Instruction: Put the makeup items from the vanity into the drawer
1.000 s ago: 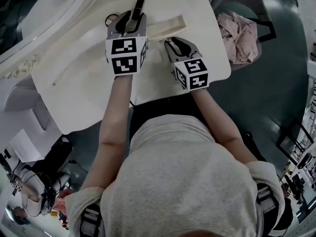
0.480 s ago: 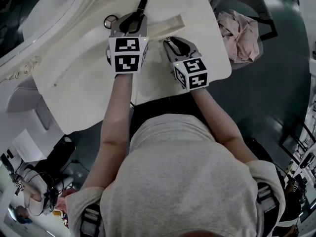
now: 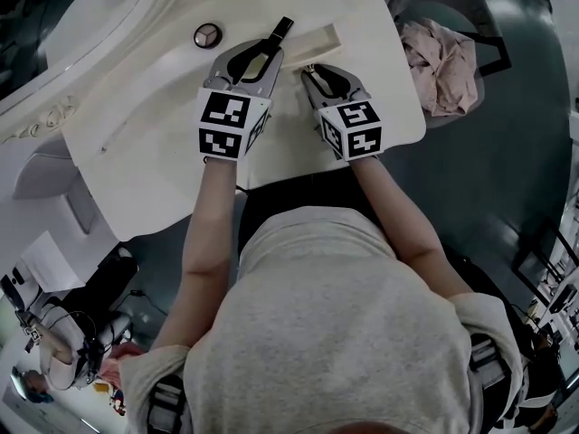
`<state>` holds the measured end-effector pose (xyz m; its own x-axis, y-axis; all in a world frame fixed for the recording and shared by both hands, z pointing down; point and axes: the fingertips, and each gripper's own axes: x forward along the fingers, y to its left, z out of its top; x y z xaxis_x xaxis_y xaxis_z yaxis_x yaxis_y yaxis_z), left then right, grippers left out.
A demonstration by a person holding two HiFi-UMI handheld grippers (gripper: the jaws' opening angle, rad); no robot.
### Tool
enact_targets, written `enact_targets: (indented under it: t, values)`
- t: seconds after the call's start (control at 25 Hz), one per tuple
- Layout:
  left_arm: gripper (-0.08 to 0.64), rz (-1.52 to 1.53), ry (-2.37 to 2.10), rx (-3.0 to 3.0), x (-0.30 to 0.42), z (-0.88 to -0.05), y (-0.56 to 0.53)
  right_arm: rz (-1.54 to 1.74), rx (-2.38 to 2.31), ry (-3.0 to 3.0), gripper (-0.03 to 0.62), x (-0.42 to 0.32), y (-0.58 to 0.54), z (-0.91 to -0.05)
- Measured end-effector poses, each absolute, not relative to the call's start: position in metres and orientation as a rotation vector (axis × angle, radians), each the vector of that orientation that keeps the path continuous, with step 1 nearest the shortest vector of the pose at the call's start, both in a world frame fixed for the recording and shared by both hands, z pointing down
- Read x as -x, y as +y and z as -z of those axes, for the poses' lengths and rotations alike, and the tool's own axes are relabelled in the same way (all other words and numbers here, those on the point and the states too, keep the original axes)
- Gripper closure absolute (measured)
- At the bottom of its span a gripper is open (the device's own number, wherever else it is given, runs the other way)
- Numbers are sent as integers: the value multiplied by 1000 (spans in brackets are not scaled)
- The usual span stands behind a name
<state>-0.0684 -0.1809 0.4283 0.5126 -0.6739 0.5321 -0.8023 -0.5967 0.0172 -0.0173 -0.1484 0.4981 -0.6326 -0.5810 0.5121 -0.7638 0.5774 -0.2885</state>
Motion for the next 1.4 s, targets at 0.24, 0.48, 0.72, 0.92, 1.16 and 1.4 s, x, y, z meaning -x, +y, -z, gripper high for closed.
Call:
enact_targets:
  t: [0.24,0.48,0.72,0.92,1.16,1.4]
  values:
    - [460,-741,-1136,-2542,56,-429,-162,-703,-1091,-2449,488,17,-149,-499]
    - [459,-831,-1021,-2519,46,-447,-157,-702,-1101,-2445,488,18,-149,-498]
    - [458,-912,-983,-2474,41,-457,-159,-705,-1108,-2443,488,18,-149,-498]
    - [457,-916,-991,-2446,38,-461,-162,-712,-1117,-2440,488,18,-149,-498]
    - [457,-946,-966,-2420,35,-463,-167,-712,-1121,-2440,488,18,-149,-497]
    - [460,-966,-947,-2428,33,-464,-171,-710,-1117,-2443,488,18,-149,-498]
